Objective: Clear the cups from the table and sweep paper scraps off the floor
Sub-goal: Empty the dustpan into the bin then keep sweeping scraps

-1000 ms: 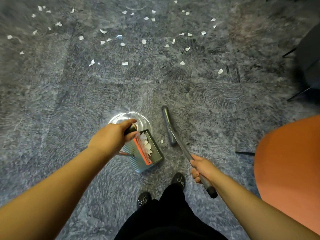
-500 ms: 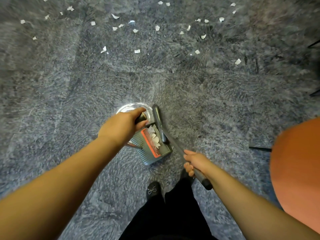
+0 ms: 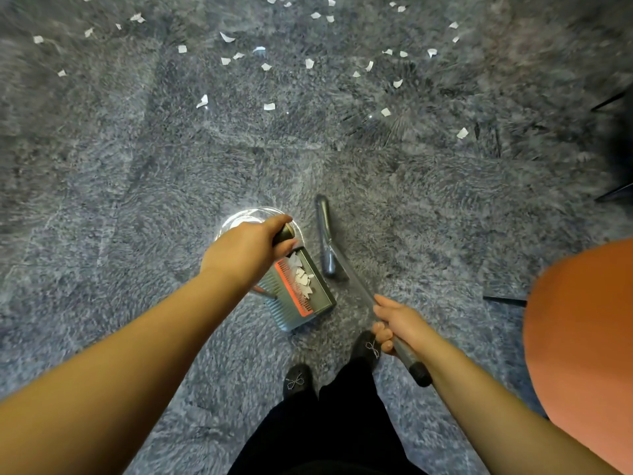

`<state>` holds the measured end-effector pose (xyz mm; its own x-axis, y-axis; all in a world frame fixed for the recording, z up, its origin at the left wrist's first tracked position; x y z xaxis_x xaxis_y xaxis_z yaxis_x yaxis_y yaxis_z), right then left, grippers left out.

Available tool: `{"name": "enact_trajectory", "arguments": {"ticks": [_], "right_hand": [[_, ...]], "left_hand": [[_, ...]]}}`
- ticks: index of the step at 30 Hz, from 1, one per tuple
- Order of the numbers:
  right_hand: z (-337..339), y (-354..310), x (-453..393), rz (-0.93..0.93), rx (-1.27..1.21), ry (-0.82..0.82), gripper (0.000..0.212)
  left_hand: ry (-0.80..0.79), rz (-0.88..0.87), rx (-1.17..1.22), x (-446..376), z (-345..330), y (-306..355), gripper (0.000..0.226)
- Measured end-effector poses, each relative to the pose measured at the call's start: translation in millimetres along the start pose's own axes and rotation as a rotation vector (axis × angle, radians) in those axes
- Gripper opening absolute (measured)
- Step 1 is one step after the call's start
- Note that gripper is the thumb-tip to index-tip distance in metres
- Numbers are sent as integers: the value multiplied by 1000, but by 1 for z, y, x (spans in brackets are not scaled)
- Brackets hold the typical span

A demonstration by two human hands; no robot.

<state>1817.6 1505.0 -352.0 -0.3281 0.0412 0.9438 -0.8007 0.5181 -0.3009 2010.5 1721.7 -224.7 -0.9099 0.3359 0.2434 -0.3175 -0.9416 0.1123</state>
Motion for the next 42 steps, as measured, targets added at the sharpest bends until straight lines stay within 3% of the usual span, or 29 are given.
{"name": "enact_trajectory", "arguments": {"ticks": [10,13,20,25,32,42], "right_hand": [[19,-7,42,37,-92,32,50],[19,-4,58,43,-90,24,49],[10,3,82,83,-68,-8,49],[-14,3,92,104,-20,-32,48],[-37,-21,99,155,18,-43,48],[-18,-82,87,209,-44,-49,49]], "left_hand": [[-5,29,38,29,2,-13,43],[7,129,68,51,3,-47,36],[218,355,165,116,55,-132,37],[303,401,187,146,93,-159,31],[420,359,233,146,127,-158,22],[407,269,204,76,150,-96,29]]}}
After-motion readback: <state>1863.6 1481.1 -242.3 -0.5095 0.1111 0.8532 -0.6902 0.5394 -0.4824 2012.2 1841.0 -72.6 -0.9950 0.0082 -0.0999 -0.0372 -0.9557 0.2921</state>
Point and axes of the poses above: each hand's wrist, its own x-axis away from the middle knuckle, its own z-axis out of the back of the hand, y = z × x, the point moved 10 cm from there along -x, towards the middle knuckle, and after that the axes turned 13 degrees about -x, right-handed, at the moved point
